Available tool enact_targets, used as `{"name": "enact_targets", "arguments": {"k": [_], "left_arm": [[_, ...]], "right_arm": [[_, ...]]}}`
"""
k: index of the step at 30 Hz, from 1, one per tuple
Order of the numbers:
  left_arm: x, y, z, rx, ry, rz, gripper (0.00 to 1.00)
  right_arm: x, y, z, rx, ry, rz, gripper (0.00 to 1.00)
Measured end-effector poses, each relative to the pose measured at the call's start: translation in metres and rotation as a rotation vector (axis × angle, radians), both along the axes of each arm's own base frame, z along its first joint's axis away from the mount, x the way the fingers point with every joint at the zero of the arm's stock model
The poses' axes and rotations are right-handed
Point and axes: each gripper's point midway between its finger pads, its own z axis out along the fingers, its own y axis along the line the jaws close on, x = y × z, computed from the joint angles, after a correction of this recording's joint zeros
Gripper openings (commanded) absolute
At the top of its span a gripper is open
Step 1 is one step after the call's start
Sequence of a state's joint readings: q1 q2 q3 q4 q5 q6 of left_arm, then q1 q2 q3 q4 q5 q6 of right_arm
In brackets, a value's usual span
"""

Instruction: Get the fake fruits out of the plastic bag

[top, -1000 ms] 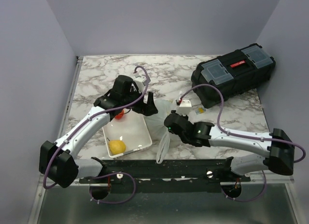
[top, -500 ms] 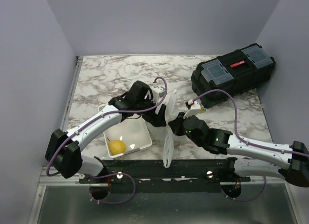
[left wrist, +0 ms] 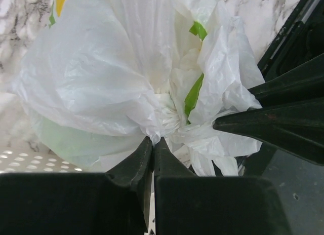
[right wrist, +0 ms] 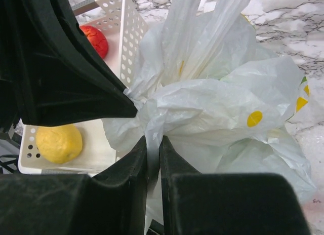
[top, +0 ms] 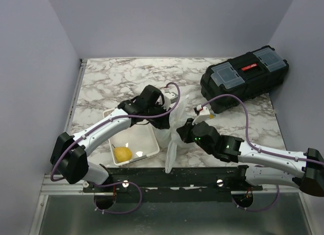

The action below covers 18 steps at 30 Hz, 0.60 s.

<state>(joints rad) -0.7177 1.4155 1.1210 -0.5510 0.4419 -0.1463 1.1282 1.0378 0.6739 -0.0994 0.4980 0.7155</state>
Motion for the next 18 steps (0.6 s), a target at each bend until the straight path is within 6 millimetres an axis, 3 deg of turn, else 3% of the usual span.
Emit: {"name": "enact_targets", "arguments": {"k": [4,9,16,18], "left_arm": [[0.005,0.003,0.000,0.017,-0.023,0.026,0.00],[0.011,0.007,0.009,0.008,-0.063,0.059,0.00],[0.023,0.016,0.031,-0.041,-0.132,0.125,0.00],[0.025,0.018,0.034,-0.051,-0.135,0.139,0.00]], "right_arm": [[0.004,-0.006,-0.001,-0.017,-0.008,-0.032,0.01],[0.008,-0.022,-0.003,-0.041,-0.014,-0.104,0.01],[0.009,-0.076,-0.010,-0.092,0.013,-0.314,0.01],[0.006,-0.090,-0.008,-0.087,0.016,-0.351,0.05]]}}
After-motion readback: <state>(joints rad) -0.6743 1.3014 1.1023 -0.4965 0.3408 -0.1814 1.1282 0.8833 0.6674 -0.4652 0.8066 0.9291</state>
